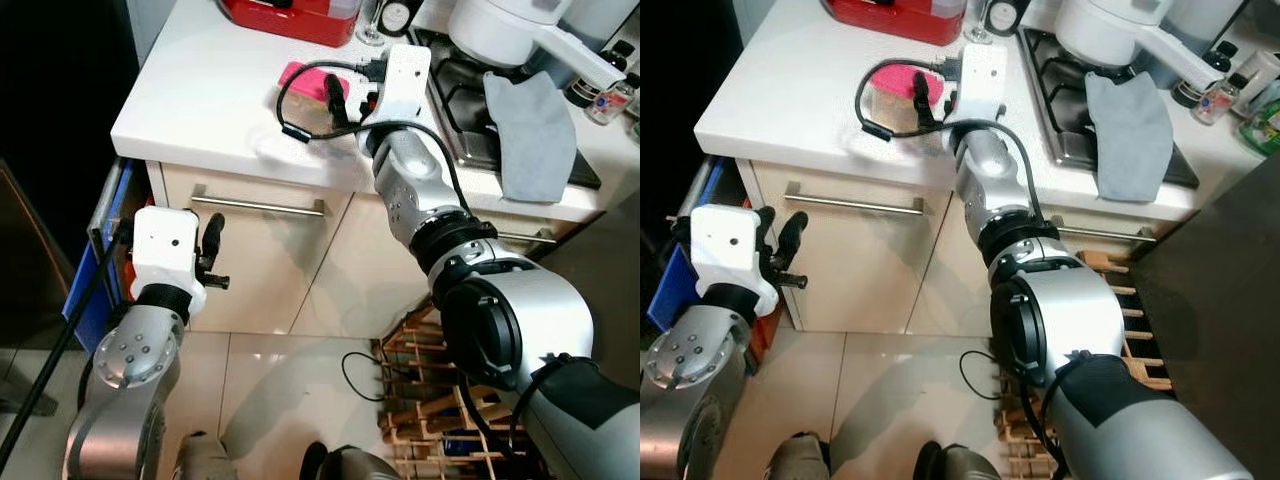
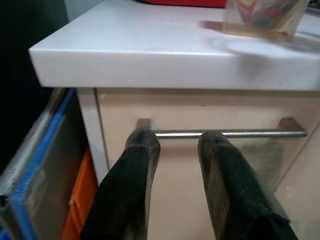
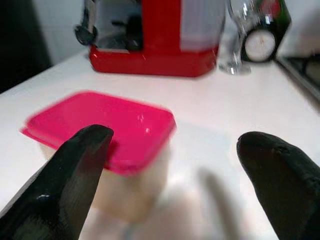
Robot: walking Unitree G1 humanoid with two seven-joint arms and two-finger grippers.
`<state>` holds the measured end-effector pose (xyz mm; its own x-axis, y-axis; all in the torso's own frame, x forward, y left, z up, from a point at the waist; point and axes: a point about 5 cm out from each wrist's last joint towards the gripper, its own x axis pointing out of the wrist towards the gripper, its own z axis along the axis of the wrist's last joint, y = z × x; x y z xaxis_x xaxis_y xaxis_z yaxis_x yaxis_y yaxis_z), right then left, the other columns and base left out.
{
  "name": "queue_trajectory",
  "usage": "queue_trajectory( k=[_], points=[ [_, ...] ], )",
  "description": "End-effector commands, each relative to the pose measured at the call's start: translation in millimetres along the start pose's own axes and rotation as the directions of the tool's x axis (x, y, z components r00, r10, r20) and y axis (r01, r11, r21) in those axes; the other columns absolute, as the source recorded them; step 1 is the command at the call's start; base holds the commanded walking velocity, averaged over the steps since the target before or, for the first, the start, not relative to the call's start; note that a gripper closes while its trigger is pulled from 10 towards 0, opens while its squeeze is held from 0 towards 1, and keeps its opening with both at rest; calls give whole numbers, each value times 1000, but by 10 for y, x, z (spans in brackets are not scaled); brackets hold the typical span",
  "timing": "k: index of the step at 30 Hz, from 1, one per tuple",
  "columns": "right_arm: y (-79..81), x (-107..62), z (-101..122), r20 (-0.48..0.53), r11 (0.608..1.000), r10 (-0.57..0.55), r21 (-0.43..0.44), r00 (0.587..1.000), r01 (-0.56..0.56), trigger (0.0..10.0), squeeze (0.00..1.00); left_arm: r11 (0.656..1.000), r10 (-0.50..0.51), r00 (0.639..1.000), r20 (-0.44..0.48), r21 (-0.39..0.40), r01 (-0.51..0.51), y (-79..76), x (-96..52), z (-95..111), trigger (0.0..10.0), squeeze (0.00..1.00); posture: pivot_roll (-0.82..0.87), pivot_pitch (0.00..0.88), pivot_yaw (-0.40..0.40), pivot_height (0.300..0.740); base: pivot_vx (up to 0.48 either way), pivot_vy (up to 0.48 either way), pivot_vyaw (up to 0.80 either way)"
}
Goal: Restocking fridge
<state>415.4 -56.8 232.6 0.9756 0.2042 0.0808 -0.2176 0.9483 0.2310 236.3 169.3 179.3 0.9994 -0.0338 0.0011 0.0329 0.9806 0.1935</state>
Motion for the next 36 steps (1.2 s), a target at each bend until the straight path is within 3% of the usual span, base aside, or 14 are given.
queue_trajectory(
  k=[1,3,7,9,18,28,32,34,36],
  points=[
    [-47,-17,-90,-47,997,-15,72,999,19,10000,0,1000,-30,1000,-3,-1,30,-43,-36,19,10000,0,400,171,-202,740,0,0,0],
    [54,-10,-85,-44,993,28,115,999,-23,10000,0,999,-36,999,-5,2,36,-44,-32,23,10000,0,398,174,-199,740,0,0,0],
    [122,-4,-67,-35,992,56,118,998,-51,10000,0,999,-38,999,-8,3,38,-40,-31,26,10000,0,394,174,-198,740,0,0,0],
    [294,11,-7,-13,979,124,162,992,-120,10000,0,999,-42,999,-9,3,42,-41,-8,37,10000,0,378,174,-197,740,0,0,0],
    [596,37,201,59,935,240,253,969,-247,10000,0,999,-52,999,14,-5,52,-72,55,79,10000,0,365,151,-206,740,0,0,0],
    [713,47,412,139,911,314,233,939,-339,10000,0,999,-35,999,36,-12,36,-63,126,111,10000,0,343,122,-217,740,0,0,0],
    [764,25,386,152,895,360,221,920,-387,10000,0,999,-36,998,45,-18,37,-76,153,123,10000,0,335,123,-215,740,0,0,0],
    [761,21,373,151,894,369,214,917,-395,10000,0,999,-37,998,47,-19,38,-80,159,126,10000,0,333,122,-216,740,0,0,0],
    [661,21,342,144,904,370,174,918,-392,10000,0,999,-40,998,48,-22,41,-88,162,118,10000,0,324,121,-215,740,0,0,0]
  ],
)
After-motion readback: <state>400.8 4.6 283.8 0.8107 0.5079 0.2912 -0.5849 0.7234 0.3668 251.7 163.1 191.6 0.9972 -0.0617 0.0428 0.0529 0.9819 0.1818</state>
